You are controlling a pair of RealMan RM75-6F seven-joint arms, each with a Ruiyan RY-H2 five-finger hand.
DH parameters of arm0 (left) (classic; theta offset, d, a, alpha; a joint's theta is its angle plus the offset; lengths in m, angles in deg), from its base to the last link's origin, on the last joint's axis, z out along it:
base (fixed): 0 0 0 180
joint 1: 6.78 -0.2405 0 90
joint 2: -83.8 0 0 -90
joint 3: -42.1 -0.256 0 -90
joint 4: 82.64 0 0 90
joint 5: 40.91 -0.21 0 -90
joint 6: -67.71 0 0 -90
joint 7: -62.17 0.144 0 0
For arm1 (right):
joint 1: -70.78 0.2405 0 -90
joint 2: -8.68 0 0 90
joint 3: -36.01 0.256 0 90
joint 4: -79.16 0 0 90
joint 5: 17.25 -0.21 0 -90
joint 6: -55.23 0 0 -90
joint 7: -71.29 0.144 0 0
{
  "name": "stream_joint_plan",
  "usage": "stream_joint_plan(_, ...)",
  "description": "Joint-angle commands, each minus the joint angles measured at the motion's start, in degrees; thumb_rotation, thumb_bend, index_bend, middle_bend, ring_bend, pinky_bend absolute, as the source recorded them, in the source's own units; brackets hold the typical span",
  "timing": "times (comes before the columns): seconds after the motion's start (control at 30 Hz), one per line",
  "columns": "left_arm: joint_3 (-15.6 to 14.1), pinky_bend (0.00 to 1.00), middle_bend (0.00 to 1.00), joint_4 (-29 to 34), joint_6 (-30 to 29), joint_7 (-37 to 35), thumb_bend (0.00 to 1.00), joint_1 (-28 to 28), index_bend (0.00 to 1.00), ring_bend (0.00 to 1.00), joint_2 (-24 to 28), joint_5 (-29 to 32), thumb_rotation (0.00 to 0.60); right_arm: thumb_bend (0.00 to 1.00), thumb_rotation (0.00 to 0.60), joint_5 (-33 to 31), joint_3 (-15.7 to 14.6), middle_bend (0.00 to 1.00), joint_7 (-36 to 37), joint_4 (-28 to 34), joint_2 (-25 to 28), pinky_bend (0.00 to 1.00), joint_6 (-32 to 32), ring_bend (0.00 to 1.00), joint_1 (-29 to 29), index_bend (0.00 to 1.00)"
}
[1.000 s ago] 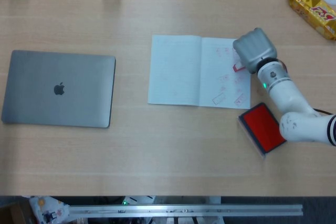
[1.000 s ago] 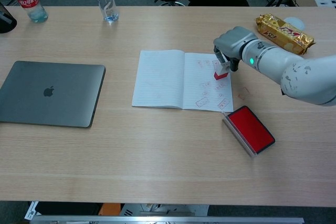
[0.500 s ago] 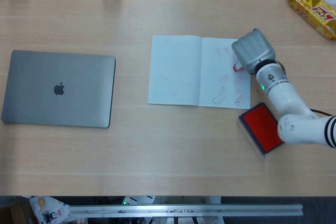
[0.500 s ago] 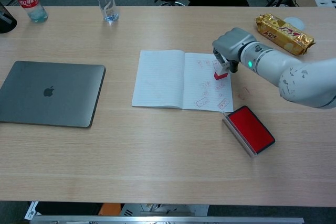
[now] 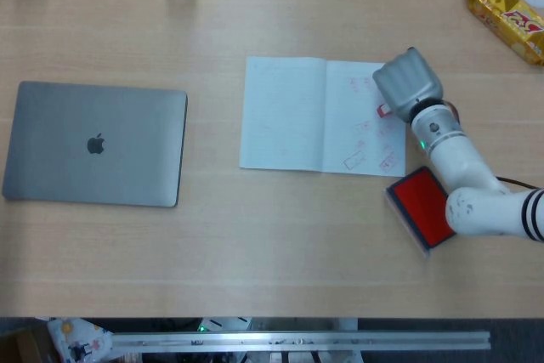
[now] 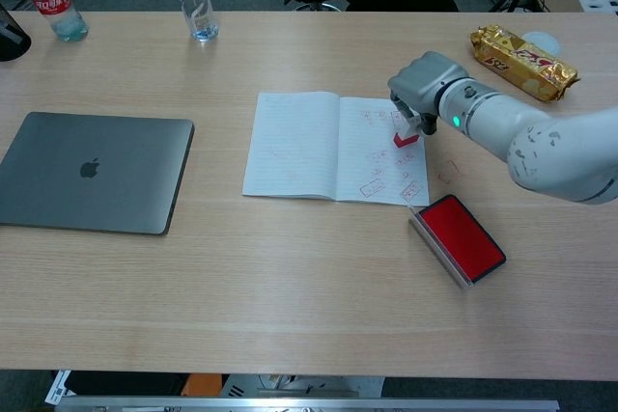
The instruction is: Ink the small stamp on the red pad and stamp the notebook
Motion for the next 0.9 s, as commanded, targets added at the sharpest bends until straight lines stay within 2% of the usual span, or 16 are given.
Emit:
stream_joint_plan(0.03,0.0,0.09,0.0,0.1,0.0,0.0,0.21,0.0,0.0,0.04,0.1,-0.1,0.6,0.46,0.6,0.1,0.5,0.65,0.6,1.3,1.1,0.38,-0.5,0.48,-0.2,0.83)
stream_joint_plan(0.27,0.2,0.09,0.0,1.2,-0.5,0.5,0.21,0.2,0.0,0.04,0.7,-0.8,0.6,0.46,0.6,0.5,2.3,0.66,1.6,7.3,6.8,0.38,-2.3,0.49,0.1,0.83)
stream_joint_plan(0.43,0.0,0.09,0.0,2.1,-0.8,1.0,0.21,0.2,0.0,0.04,1.0,-1.3,0.6,0.46,0.6,-0.9,3.8,0.66,1.4,9.4,8.2,0.38,-2.2,0.49,1.4,0.83)
stream_joint_plan(0.63,0.0,0.09,0.0,2.5,-0.7,1.3,0.21,0.1,0.0,0.04,1.4,-1.0,0.6,0.46,0.6,-2.9,4.2,0.66,0.2,8.5,6.3,0.38,-1.5,0.49,3.1,0.83)
stream_joint_plan(0.9,-0.2,0.09,0.0,2.1,-0.3,0.9,0.21,0.0,0.0,0.04,1.3,-0.5,0.6,0.46,0.6,-5.6,3.1,0.66,-3.0,5.9,2.4,0.38,-1.4,0.49,5.3,0.83)
